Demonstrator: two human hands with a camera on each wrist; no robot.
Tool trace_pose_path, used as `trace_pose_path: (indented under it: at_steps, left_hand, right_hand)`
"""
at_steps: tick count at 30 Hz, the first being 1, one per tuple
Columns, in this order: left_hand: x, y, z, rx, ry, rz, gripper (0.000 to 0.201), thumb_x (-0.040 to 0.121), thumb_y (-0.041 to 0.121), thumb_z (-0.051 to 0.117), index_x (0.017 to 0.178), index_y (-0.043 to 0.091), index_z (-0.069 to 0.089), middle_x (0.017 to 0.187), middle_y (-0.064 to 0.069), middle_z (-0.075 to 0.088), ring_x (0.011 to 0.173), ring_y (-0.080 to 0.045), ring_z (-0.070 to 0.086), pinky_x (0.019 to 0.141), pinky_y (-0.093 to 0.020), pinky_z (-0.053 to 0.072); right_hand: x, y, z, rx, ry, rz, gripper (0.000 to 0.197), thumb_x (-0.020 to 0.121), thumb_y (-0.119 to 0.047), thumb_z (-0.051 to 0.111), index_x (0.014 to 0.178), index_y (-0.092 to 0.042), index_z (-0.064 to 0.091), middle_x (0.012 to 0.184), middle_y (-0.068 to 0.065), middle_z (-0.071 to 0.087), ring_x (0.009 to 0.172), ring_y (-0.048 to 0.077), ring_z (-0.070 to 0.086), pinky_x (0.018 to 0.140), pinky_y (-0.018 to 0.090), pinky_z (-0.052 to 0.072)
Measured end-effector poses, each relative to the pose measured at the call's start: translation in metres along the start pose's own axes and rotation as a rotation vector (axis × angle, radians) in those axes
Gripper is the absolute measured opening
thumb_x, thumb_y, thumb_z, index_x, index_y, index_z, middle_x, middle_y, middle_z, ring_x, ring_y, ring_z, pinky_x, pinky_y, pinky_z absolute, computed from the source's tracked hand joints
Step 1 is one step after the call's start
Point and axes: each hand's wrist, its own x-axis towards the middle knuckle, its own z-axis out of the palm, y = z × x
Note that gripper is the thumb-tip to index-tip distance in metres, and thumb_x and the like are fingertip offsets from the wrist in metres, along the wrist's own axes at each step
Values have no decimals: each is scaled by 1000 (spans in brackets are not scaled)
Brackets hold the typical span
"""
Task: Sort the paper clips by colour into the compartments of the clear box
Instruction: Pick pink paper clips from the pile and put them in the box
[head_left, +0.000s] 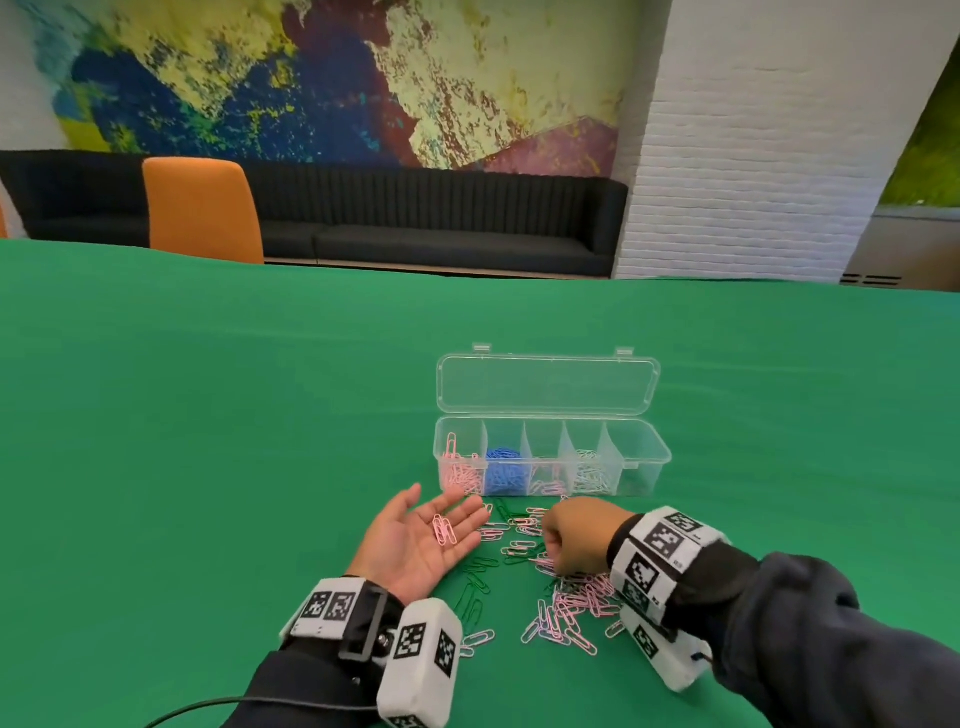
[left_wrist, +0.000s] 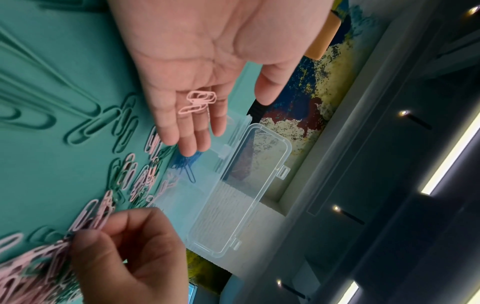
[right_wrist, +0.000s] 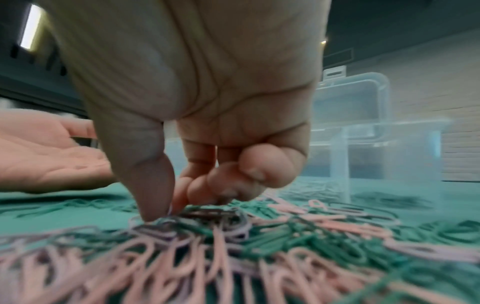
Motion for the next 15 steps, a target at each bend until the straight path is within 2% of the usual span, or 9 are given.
trace_pose_path:
  at_steps: [2,5,8,10,13,15]
  left_hand:
    - [1,-1,0,3,-6,-6,50,98,38,32,112,-3,55,108,-26,65,88,-35,69,71,-42,57]
    - [1,-1,1,-3,-7,-9,49,98,37,31,110,-4,56,104,-26,66,85,-34,70,69,-43,57]
    - [0,-2,2,-7,-2,-5,48,99,36,31,110,-4,56,103,-25,67,84,-34,70,67,-42,57]
    - [1,-3,2,-13,2,-8,47,99,35,31,110,-3,56,103,-25,67,84,-34,70,67,-42,58]
    - [4,-4,7,-29,0,-19,45,98,34,32,109,-3,55,102,-25,66,83,-35,70,67,-43,57]
    - [6,-3,15,-47,-6,-21,43,98,32,32,105,-3,56,98,-25,67,80,-35,70,65,-44,57]
  right_hand:
    - [-4,8,-3,99,32,9,25,86,-7,56,67,-21,46,82,-2,55,83,15,52,84,28,49]
    - [-11,18,-8,293,89,4,24,87,-12,62,68,-21,49,77,-7,57,79,11,55,81,24,49]
    - [-14,25,-13,427,133,-6,22,88,-17,62,70,-19,50,73,-8,55,66,3,51,65,15,45]
    - [-12,30,-15,462,144,8,22,89,-19,62,70,-19,50,71,-8,55,61,2,48,58,15,41]
    - [-9,36,-17,462,133,47,23,89,-20,61,69,-19,50,71,-6,55,59,5,48,59,17,45]
    - [-6,36,-16,392,131,84,22,90,-20,59,70,-19,50,78,-3,57,67,10,51,67,22,47]
